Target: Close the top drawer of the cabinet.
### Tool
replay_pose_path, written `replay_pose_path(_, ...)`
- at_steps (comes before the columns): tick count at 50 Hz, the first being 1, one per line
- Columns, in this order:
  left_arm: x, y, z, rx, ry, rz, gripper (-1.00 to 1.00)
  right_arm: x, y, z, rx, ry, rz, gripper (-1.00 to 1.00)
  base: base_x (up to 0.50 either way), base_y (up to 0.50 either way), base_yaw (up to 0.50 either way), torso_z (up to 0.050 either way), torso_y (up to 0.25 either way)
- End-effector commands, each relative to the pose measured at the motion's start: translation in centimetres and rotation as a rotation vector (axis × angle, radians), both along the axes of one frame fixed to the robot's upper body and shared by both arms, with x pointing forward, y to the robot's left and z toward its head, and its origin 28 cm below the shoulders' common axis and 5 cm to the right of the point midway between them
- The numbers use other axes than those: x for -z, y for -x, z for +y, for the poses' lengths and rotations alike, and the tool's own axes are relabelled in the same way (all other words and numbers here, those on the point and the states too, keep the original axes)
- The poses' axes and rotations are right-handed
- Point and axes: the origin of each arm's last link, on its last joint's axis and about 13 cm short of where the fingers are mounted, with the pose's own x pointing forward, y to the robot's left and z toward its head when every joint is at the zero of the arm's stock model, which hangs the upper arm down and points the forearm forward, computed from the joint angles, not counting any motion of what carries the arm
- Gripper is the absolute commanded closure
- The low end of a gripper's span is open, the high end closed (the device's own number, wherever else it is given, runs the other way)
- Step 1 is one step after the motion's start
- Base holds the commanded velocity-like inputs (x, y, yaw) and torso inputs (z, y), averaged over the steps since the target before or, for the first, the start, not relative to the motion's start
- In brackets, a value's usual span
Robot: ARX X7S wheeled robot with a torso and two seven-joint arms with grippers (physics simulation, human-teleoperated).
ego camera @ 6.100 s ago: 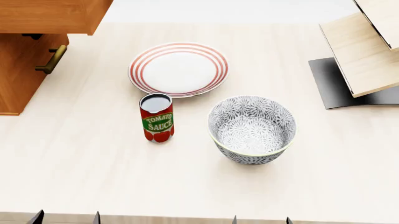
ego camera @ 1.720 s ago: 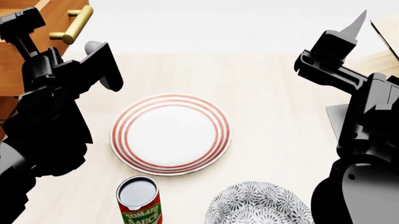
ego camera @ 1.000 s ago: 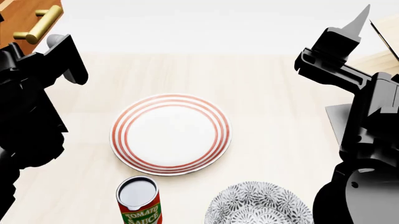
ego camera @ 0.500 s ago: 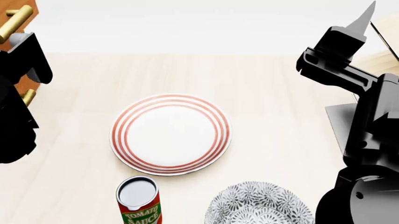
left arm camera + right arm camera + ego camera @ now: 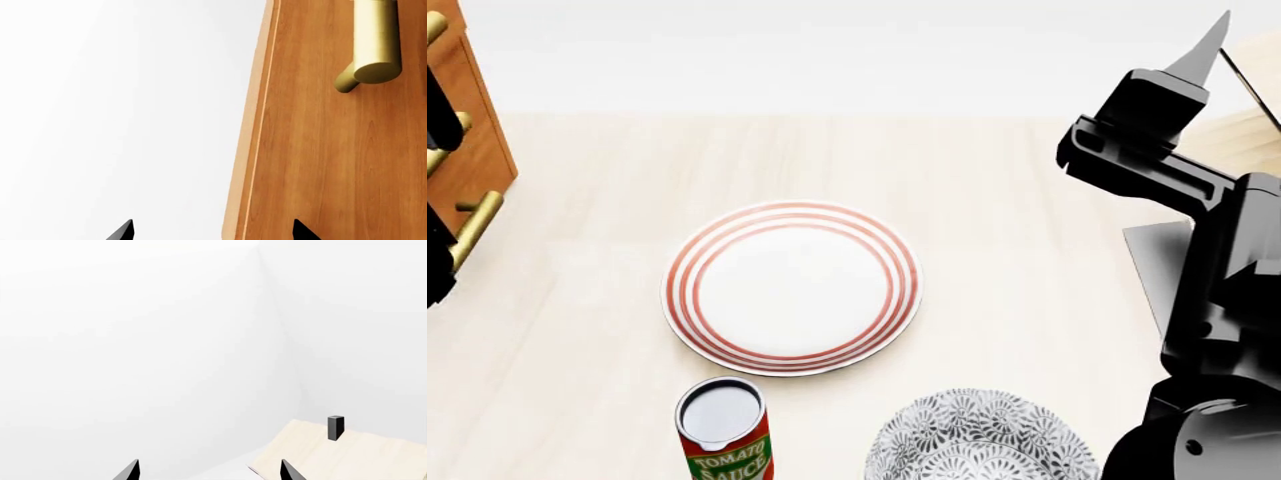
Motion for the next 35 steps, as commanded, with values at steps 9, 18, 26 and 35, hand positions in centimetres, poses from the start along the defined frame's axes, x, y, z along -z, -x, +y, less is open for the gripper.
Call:
replay_pose_path(9,-0.1,0.8,1.5,-0.135,-0.084,-0.079,-1.00,-0.4,2.0,0.0,0.003,0.005,-0.017,-1.00,0.00,0.00,0.00,0.000,0.000)
replay_pose_path(18,-0.1,0.8,1.5,-0.135,-0.084,-0.079,-1.00,-0.9,2.7,0.2,-0.006,0.007,-0.032,-1.00,0.00,0.00,0.00,0.000,0.001)
replay_pose_path(26,-0.1,0.8,1.5,-0.135,-0.084,-0.079,-1.00,-1.4,3.6,0.2,-0.011,0.008,-0.061,-1.00,0.00,0.00,0.00,0.000,0.001)
replay_pose_path(35,-0.1,0.8,1.5,-0.135,-0.084,-0.079,-1.00,-1.7,4.1,0.3,-0.015,0.009,-0.078,-1.00,0.00,0.00,0.00,0.000,0.001)
